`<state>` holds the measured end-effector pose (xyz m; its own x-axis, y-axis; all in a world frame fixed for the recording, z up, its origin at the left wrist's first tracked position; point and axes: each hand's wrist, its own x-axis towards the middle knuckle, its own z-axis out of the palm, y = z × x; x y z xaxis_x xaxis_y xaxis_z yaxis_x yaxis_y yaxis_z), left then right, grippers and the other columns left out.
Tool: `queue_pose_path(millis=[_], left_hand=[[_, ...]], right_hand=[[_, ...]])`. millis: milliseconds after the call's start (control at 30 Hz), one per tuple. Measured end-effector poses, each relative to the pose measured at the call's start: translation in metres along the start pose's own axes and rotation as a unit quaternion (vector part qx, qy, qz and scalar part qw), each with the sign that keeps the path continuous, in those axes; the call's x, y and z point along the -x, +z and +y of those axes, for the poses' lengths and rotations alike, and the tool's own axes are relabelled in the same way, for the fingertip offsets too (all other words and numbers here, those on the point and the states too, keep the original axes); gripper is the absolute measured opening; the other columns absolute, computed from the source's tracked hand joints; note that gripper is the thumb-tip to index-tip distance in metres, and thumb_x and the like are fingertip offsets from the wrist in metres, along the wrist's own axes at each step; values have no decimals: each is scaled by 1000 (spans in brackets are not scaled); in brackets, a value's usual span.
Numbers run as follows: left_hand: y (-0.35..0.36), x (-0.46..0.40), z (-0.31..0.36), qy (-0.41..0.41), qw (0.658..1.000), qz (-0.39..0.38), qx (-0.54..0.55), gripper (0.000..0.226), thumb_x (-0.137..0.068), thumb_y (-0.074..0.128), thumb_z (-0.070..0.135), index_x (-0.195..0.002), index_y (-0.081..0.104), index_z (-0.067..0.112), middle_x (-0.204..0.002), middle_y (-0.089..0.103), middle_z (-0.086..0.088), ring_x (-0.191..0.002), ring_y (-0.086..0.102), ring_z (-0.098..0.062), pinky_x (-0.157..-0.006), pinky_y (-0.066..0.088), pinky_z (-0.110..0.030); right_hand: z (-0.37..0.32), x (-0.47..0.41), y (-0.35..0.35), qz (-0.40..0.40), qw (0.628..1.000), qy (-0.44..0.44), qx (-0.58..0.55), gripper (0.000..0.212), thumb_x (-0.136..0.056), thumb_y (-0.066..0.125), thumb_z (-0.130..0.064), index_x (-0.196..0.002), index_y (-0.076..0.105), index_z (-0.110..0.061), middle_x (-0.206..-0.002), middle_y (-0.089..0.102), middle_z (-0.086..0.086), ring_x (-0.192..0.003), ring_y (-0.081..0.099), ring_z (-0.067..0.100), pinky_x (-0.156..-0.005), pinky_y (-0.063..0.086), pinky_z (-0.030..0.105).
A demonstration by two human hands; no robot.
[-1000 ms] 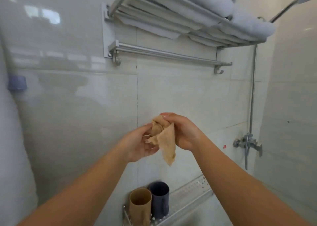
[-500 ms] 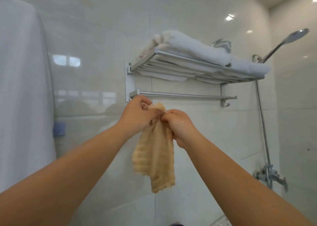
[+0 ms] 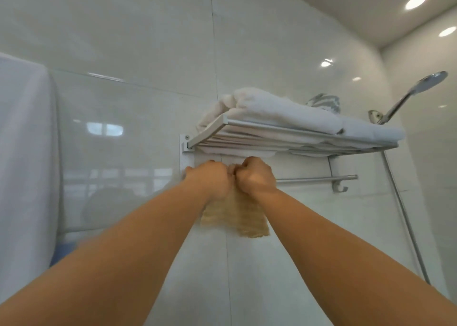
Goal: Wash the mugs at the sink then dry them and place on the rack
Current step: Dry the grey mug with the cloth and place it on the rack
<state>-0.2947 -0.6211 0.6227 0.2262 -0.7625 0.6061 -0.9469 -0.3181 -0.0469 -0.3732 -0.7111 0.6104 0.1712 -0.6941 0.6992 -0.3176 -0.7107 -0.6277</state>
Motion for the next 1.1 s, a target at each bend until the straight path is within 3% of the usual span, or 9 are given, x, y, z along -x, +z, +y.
queue_pose_path(millis=[100, 300, 433, 567, 667, 867, 933, 1000, 1100], left_hand=[[-4, -11, -1, 6, 1000, -17, -15, 36, -101, 30, 34, -109, 59, 14, -124, 55, -11, -114, 49, -29, -102, 40, -43], [-10, -17, -8, 14, 988, -99, 122, 32, -100, 38, 26, -106, 63, 8, -108, 65, -12, -90, 60, -21, -67, 45, -22], [-14, -13, -8, 27, 996, -50, 70, 31, -102, 35, 20, -117, 59, 6, -123, 59, -12, -111, 55, -26, -88, 42, -30], [-6, -5, -11, 24, 999, 31, -13, 30, -104, 31, 21, -95, 57, 11, -109, 60, -11, -98, 56, -26, -86, 47, -37], [-5, 4, -19, 16, 998, 67, 13, 34, -103, 33, 29, -71, 43, 23, -93, 57, -6, -86, 53, -22, -80, 45, -36], [-20, 60, -32, 15, 980, 121, 154, 15, -93, 50, 22, -94, 64, 17, -97, 63, 1, -89, 58, -19, -79, 50, -33], [-21, 96, -41, 5, 973, 142, 180, 13, -94, 52, 25, -93, 64, 21, -95, 60, 9, -89, 56, -13, -78, 46, -29], [-16, 136, -53, -17, 964, 165, 206, 9, -94, 55, 27, -89, 62, 26, -93, 57, 13, -88, 54, -8, -76, 43, -26], [-2, 191, -82, -117, 926, 93, 347, 13, -94, 58, 22, -82, 63, 24, -84, 65, 6, -76, 60, -10, -68, 46, -25]], right_hand=[[5, 0, -7, 7, 997, -3, 81, 26, -87, 57, -32, -108, 56, -16, -108, 59, 8, -111, 47, 28, -85, 42, 36], [3, 13, -21, -37, 980, -180, 80, 23, -90, 45, -19, -94, 67, -24, -102, 66, -8, -96, 54, 14, -94, 32, 33], [0, 9, -22, -141, 974, -139, 109, 37, -98, 30, -28, -84, 63, -19, -94, 62, -2, -91, 52, 19, -93, 35, 37], [-6, 9, -12, -208, 962, -104, 143, 48, -100, 19, -44, -84, 57, -20, -95, 57, 3, -94, 54, 22, -90, 42, 37], [-5, 6, -9, -191, 963, -118, 147, 41, -99, 23, -40, -79, 53, -20, -91, 57, 2, -91, 55, 22, -80, 43, 34], [-10, 50, -28, 25, 984, -175, -26, 23, -96, 41, -25, -92, 62, -16, -89, 63, -1, -81, 59, 20, -73, 50, 37], [-15, 77, -29, -28, 982, -155, -104, 23, -95, 43, -22, -87, 63, -12, -83, 65, 3, -76, 62, 23, -71, 53, 41], [-17, 107, -23, -159, 968, -116, -155, 24, -95, 46, -18, -84, 64, -7, -79, 66, 9, -69, 64, 25, -76, 56, 44], [-17, 154, -8, -326, 929, -45, -169, 20, -96, 50, -16, -89, 67, -9, -78, 67, 5, -61, 64, 17, -75, 54, 34]])
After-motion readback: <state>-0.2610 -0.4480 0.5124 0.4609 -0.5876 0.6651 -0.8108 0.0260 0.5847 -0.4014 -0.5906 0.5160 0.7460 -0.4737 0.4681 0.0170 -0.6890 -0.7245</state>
